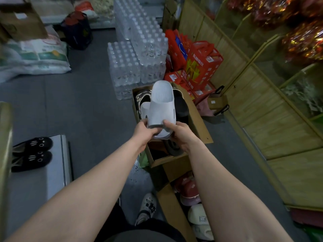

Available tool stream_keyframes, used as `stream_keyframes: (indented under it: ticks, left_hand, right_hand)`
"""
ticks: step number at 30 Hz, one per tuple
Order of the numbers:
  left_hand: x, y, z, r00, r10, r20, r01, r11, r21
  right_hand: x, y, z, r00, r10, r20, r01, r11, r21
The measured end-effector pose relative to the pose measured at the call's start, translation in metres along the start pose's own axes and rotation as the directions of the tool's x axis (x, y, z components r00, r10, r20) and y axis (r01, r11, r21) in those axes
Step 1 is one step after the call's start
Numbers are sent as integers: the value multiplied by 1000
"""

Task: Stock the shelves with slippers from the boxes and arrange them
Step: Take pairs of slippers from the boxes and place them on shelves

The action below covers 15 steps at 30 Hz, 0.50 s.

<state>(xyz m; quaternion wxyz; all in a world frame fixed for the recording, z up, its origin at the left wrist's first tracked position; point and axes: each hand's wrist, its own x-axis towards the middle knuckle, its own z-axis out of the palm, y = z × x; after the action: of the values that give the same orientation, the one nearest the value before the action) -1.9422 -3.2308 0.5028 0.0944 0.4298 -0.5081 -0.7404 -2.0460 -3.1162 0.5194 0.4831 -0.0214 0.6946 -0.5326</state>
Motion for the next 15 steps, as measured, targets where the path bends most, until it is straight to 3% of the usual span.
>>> stream_keyframes:
  ticks: [3, 6, 8, 15]
  left_hand:
    - [-2, 1, -1, 998, -17, 61, 20, 998, -58]
    - [-2, -3, -4, 999, 33, 35, -35, 997, 74]
    - [-2, -9, -7, 997, 73, -17, -71, 990, 126]
    - [-10, -16, -13, 959, 119, -259, -115, 993, 30]
  right_hand:
    - [6, 2, -5, 995, 25, -94, -12, 991, 132]
    - [15, 2, -12, 966, 65, -252, 10, 958, 286]
    - [16, 0, -17, 940, 75, -332, 19, 963, 270]
    - [16, 6, -25, 970, 17, -244, 42, 971, 234]
